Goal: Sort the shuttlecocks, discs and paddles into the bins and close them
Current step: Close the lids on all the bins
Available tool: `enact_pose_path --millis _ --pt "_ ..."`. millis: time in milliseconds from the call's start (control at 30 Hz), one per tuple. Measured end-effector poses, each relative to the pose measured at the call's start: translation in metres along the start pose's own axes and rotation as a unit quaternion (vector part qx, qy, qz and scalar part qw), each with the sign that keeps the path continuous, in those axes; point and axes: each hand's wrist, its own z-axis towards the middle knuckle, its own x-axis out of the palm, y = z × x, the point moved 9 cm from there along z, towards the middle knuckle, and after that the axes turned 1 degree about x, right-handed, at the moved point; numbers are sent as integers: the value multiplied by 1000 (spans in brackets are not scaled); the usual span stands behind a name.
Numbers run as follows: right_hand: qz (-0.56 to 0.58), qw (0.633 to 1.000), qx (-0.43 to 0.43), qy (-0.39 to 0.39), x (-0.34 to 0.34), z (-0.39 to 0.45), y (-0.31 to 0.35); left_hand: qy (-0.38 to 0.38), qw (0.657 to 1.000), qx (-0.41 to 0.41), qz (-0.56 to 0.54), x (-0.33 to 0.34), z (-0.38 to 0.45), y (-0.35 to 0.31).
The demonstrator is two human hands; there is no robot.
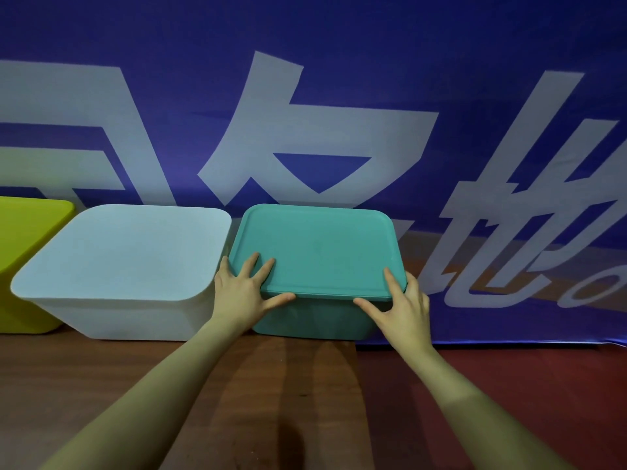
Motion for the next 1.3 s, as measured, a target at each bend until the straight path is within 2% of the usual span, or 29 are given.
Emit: enact_pose_path --millis 133,233,467,533,667,733,867,1067,1300 --pt "100 994 24 26 6 -3 -2 3 1000 3 -7 6 1 1" --pt "168 985 31 13 3 -2 -6 -8 1000 8 -18 7 2 2" --pt "221 973 70 1 2 4 -14 -19 999 24 -15 2 5 -6" --pt "199 978 67 10 4 2 -13 -12 1000 22 -2 5 1 -7" --pt "25 999 37 5 3 4 -6 -3 1000 12 21 5 -2 -4" --pt "-13 1000 19 18 4 8 -1 2 1000 14 26 6 -1 -1" --pt "-26 999 13 40 7 13 3 -10 999 23 32 2 -3 0" --pt "-75 997 19 21 3 41 15 -41 999 12 13 -14 14 3" --pt "-107 989 7 97 24 85 21 35 999 -7 42 -9 82 13"
